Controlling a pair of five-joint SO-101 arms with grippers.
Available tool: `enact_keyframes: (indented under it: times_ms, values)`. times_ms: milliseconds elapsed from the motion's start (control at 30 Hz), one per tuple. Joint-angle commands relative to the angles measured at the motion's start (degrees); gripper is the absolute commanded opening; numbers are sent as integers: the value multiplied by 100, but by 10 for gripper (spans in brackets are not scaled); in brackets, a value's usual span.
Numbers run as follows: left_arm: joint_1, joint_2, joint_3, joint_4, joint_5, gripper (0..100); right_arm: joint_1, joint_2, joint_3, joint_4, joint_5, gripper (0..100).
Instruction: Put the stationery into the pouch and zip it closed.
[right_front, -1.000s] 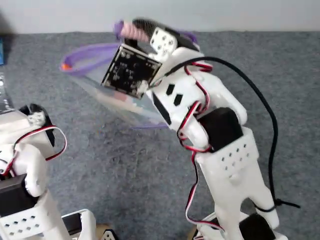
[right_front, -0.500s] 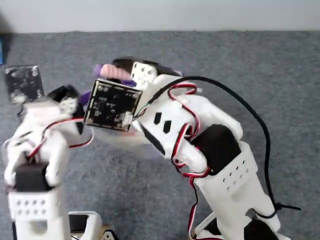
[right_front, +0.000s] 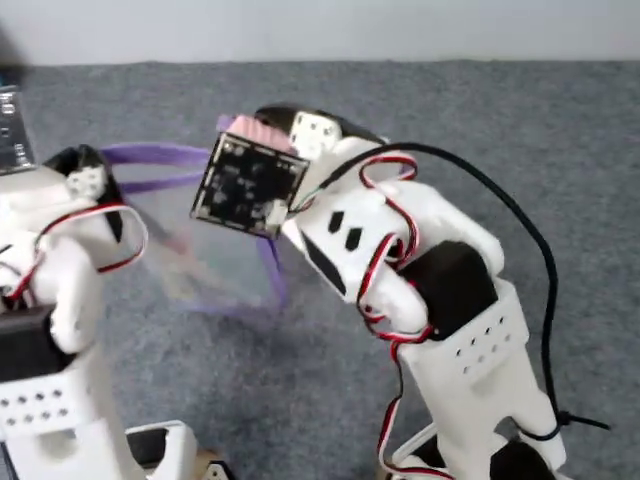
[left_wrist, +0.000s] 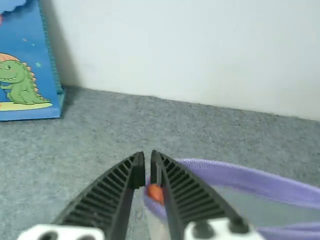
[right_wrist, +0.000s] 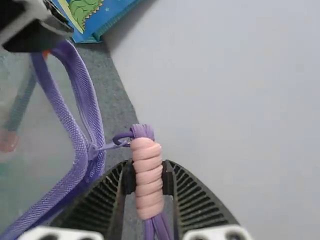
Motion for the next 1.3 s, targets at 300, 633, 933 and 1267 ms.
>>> enact_keyframes:
  times_ms: [300, 633, 933, 1267]
  values:
    - [-246, -26, -1165, 1178, -466, 47, -136, 716, -325, 127, -510, 8]
    - [-246, 0, -1095, 1943, -835, 47, -154, 804, -325, -813, -501, 8]
    - [-132, -35, -927, 1749, -835, 47, 101, 743, -334, -1042, -492, 8]
    - [1978, -404, -1516, 2488, -800, 21, 259, 734, -360, -1051, -492, 8]
